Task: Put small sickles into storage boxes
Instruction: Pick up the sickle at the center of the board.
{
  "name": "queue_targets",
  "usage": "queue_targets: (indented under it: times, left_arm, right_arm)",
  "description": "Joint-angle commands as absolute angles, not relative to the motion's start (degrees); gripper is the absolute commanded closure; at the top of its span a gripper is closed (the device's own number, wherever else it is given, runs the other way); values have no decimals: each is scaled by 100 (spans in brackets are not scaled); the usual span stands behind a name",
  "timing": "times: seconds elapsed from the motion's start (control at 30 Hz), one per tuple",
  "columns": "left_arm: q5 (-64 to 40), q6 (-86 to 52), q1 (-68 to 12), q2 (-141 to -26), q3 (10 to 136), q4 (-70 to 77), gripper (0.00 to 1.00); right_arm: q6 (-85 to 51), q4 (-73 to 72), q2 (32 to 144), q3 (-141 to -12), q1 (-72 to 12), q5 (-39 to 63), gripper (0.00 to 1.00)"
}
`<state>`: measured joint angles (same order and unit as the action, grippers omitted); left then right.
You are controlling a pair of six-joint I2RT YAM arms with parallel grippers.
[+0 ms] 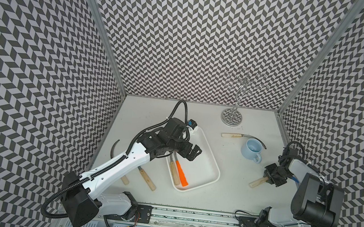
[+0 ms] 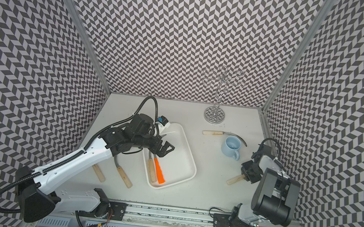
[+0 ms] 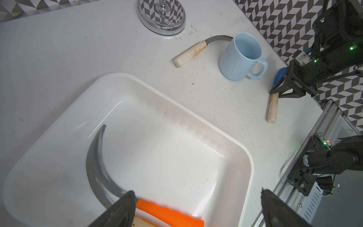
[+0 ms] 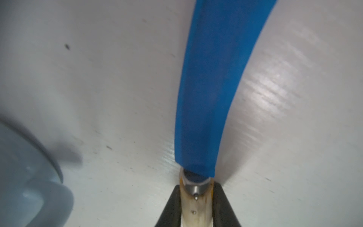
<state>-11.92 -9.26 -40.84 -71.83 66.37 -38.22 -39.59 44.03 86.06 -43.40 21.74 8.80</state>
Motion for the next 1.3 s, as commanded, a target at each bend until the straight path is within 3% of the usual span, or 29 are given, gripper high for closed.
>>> queue_targets:
  times: [0.0,0.07,0.4,0.47,1.27]
  left_arm:
    - [-1249,-839,-4069,-7215,6606,-3797,0]
    - [-1251,-844,-4067,-7211,6601,-3788,0]
    - [-1233,-839,-4060,-7198,6574,-3788,0]
    - [-1234,-832,-4060,-7180,6565,-3788,0]
    - [-1289,-710,-3999,-7242,6532,-3810,0]
  right_arm:
    - [-4012,3907,9046,-3902,2090,1051,79]
    - [-4016,3895,9064,-3902,2089,1052,85]
    - [-3754,4190,9018,-4176,2082,780,92]
    - [-3630,4314,8993,-4281,2077,669,98]
    - [-2562,5294,8509,-5390,1945,-147,98]
